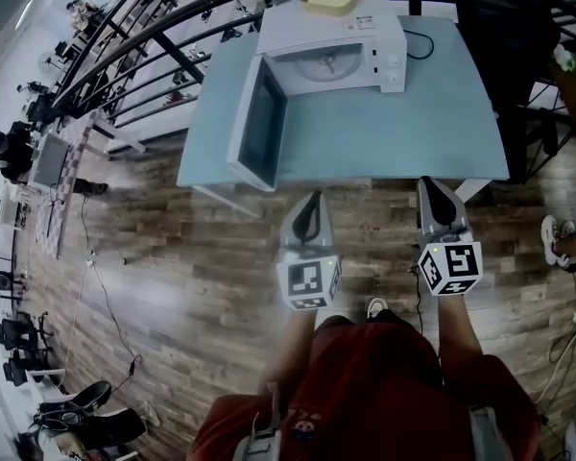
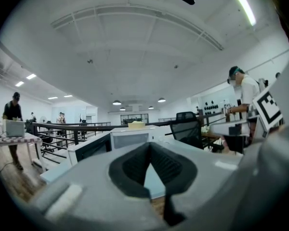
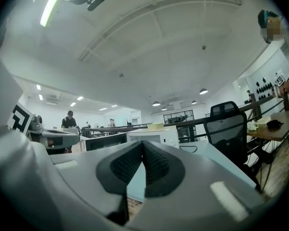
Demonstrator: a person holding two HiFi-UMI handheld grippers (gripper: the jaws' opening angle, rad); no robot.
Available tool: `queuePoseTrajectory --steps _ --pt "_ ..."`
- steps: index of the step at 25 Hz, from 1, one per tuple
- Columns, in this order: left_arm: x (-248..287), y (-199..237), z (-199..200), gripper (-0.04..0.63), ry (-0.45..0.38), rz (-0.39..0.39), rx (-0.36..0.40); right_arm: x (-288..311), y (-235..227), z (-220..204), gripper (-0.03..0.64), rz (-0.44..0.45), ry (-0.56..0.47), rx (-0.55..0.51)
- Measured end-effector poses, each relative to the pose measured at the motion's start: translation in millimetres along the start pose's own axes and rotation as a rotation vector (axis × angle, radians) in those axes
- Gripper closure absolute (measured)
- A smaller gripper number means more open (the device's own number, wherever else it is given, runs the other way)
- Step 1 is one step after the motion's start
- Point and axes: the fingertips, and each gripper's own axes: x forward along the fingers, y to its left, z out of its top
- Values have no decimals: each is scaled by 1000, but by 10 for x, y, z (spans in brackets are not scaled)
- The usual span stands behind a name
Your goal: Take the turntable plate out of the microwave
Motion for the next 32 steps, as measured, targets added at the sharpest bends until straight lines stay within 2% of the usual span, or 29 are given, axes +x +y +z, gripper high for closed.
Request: queuePoseTrajectory --steps 9,17,25,32 --pt "381 417 -44 597 -9 27 -21 587 92 -7 617 32 6 -26" --pt "1205 934 -144 597 -25 -10 -31 1464 -17 -5 617 -15 2 -51" --pt "1888 1559 -100 597 -22 -43 -50 2489 222 114 615 4 12 -63" --pt "2382 1817 -153 597 -9 -93 -73 3024 243 48 617 -16 38 -56"
